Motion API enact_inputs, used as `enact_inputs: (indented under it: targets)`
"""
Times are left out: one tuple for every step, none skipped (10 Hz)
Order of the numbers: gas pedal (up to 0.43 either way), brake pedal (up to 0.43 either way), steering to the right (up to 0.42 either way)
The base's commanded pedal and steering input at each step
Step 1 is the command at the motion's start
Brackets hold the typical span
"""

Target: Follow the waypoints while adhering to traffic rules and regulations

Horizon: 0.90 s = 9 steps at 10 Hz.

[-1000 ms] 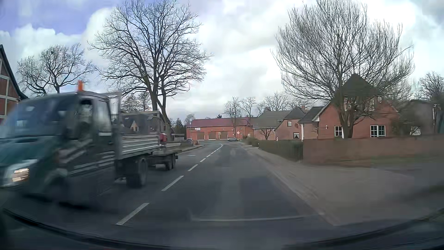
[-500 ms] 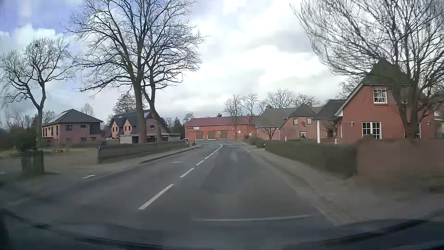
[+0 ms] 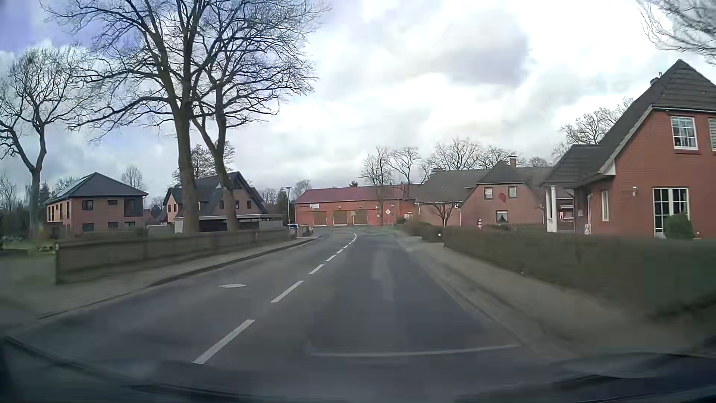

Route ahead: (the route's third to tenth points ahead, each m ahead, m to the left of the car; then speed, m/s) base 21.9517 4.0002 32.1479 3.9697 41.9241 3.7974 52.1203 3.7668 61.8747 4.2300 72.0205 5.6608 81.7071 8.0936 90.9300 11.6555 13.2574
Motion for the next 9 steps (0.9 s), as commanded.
enact_inputs:
  targets:
    - [0.138,0.000,-0.002]
    - [0.138,0.000,-0.003]
    - [0.138,0.000,-0.003]
    - [0.130,0.000,-0.002]
    - [0.130,0.000,-0.002]
    - [0.130,0.000,0.000]
    - [0.118,0.000,0.004]
    - [0.118,0.000,0.005]
    - [0.047,0.000,0.005]
